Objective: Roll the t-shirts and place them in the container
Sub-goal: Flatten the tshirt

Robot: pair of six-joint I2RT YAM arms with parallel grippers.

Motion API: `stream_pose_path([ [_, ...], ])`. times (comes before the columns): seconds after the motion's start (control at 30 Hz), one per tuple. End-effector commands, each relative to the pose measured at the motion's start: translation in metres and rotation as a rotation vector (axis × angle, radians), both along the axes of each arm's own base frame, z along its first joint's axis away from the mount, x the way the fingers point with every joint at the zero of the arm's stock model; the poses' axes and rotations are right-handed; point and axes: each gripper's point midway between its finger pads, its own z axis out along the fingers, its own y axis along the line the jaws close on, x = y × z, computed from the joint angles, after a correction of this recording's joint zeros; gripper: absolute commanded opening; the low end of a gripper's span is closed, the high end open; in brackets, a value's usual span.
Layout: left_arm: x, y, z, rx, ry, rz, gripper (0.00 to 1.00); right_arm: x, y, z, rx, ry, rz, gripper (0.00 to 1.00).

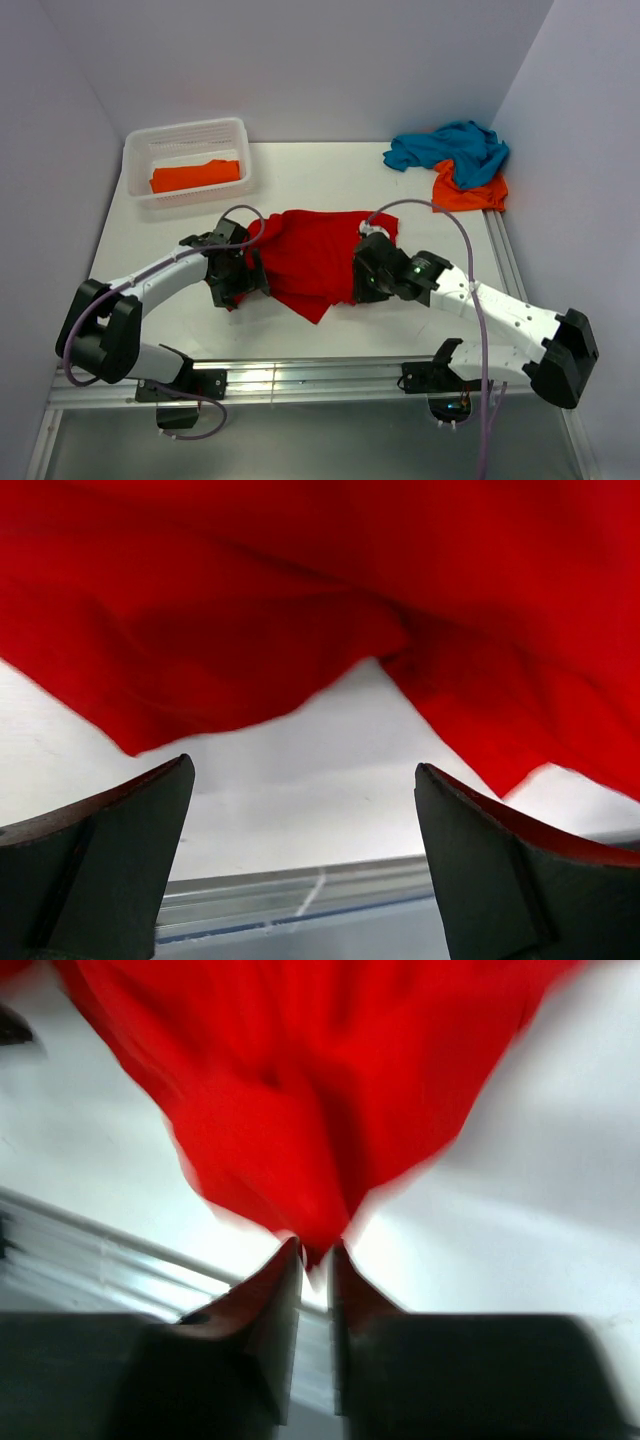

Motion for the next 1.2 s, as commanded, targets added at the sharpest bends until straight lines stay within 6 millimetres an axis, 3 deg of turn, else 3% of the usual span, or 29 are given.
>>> stream_pose_path([
  [0.0,0.009,0.013,-0.001,0.099,-0.023,0.01,0.98,-0.036,-0.015,-0.019,0.026,0.114,0.002,0.42],
  [0.03,0.009,0.016,-0.004,0.121,-0.009,0.003,0.98,-0.047,-0.016,-0.024,0.058,0.136,0.013,0.59],
  [0.17,0.009,0.02,-0.008,0.164,0.029,-0.015,0.98,-0.045,-0.015,-0.008,0.153,0.082,-0.023,0.68],
  [0.27,0.013,0.032,-0.01,0.241,0.028,-0.006,0.98,-0.042,-0.01,-0.012,0.148,0.106,-0.024,0.67],
  [0.47,0.012,0.048,-0.021,0.345,0.065,-0.017,0.96,-0.041,0.018,-0.035,0.204,0.197,-0.009,0.59],
  [0.7,0.017,0.055,-0.032,0.372,0.101,0.01,0.8,-0.04,0.043,-0.058,0.231,0.301,-0.01,0.59],
  [0.87,0.031,0.059,-0.027,0.34,0.084,0.048,0.73,-0.045,0.047,-0.067,0.248,0.354,-0.111,0.59],
  [1.17,0.035,0.043,-0.007,0.247,0.071,0.056,0.77,-0.046,0.042,-0.08,0.326,0.382,-0.431,0.6],
])
